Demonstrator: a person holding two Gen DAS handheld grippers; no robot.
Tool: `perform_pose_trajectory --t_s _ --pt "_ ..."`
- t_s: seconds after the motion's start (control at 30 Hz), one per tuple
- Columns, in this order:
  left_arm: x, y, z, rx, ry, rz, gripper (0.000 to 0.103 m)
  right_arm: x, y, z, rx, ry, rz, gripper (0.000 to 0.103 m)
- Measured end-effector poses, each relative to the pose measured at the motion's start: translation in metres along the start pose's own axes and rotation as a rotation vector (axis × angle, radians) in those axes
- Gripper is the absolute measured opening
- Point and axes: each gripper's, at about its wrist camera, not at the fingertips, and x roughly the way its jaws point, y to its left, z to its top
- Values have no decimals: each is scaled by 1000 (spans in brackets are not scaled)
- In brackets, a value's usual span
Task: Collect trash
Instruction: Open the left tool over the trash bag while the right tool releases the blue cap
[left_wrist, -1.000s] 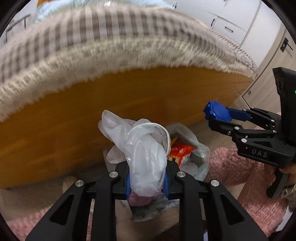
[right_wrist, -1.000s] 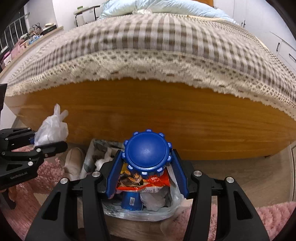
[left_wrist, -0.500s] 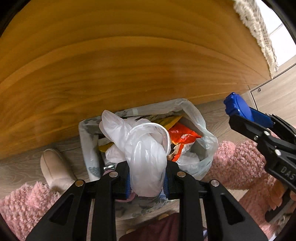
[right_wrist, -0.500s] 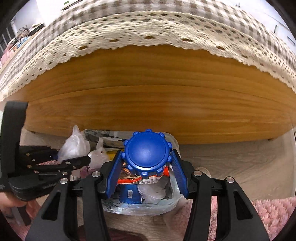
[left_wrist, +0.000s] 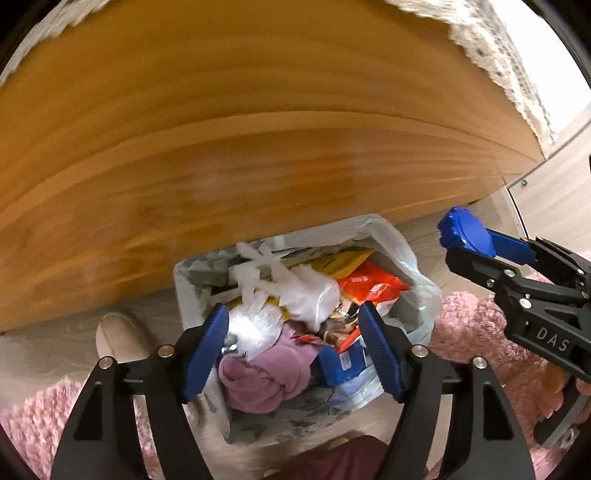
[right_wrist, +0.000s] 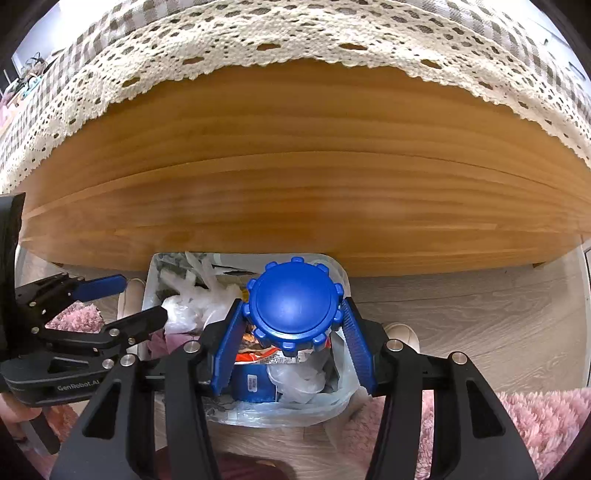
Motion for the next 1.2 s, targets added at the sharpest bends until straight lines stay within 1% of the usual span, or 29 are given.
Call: perform_pose_trajectory --t_s 0.13,0.2,0.27,0.3,0.37,0.47,0.63,0.77,0.87,0.97,1.13,1.2 --pt "6 8 -3 -52 62 5 77 3 1 0 -4 13 -10 52" --pt "8 10 -5 -59 86 28 80 5 1 -1 -4 20 -12 52" --pt "8 13 -6 -55 91 50 88 7 2 -1 -7 27 -14 52" --pt "5 16 -6 -57 84 53 89 8 3 -1 -9 28 -16 52" --pt "3 19 -6 -66 72 56 95 10 5 -2 -15 35 -19 52" --pt "6 22 -7 -77 92 59 95 12 7 -1 -24 44 -21 52" --pt "10 29 -10 -107 145 42 95 20 14 0 -47 69 -23 52" --pt "10 37 -11 -158 175 14 95 31 21 1 -74 87 -44 52" --pt "10 45 -12 -202 184 2 95 48 23 2 -67 131 -49 52" --pt "9 50 -13 -226 177 14 95 64 26 2 -63 169 -52 52" --pt "10 55 -13 -211 171 83 95 84 33 0 -62 220 -53 52" --pt "11 59 -13 -232 171 78 95 89 34 0 -59 237 -47 52"
